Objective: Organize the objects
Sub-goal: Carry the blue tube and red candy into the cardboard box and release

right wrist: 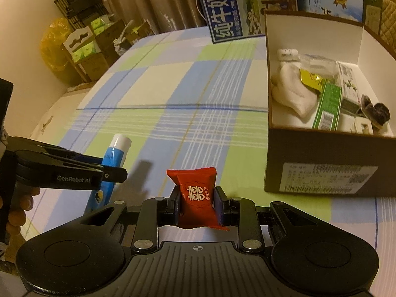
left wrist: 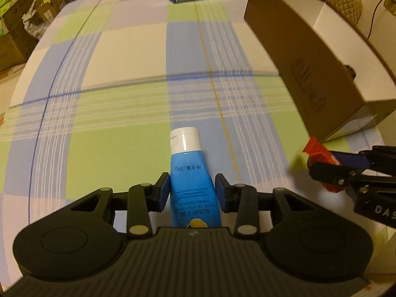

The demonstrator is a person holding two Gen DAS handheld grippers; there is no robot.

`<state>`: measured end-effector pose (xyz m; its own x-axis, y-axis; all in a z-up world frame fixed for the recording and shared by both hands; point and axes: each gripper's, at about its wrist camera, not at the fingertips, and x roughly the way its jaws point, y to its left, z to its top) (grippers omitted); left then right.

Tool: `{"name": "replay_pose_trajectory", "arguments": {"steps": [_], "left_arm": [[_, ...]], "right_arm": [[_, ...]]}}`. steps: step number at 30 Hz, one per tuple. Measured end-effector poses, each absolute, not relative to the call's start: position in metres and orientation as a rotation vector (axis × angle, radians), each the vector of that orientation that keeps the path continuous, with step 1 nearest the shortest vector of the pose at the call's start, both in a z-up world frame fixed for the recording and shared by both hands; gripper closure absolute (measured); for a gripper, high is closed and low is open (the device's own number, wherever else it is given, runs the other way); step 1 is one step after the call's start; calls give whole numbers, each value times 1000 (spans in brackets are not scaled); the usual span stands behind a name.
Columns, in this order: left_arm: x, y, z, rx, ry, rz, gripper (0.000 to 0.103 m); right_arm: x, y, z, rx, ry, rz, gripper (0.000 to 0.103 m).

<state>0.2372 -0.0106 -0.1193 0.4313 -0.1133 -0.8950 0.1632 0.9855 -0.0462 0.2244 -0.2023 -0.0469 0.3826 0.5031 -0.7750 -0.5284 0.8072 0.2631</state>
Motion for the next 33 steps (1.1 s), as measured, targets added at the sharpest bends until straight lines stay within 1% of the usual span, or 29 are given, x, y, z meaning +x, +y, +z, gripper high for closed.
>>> {"name": "replay_pose_trajectory", "arguments": {"steps": [14, 24, 33], "left_arm": [[243, -48, -56, 30, 969, -288, 69], [261, -112, -21, 47, 873, -427, 69], [287, -176, -11, 62, 834, -508, 69]], "right_arm": [[234, -225, -4, 24, 865, 646, 79], [260, -281, 28, 85, 781, 522, 79], [289, -335, 44, 95, 726, 422, 79]]}}
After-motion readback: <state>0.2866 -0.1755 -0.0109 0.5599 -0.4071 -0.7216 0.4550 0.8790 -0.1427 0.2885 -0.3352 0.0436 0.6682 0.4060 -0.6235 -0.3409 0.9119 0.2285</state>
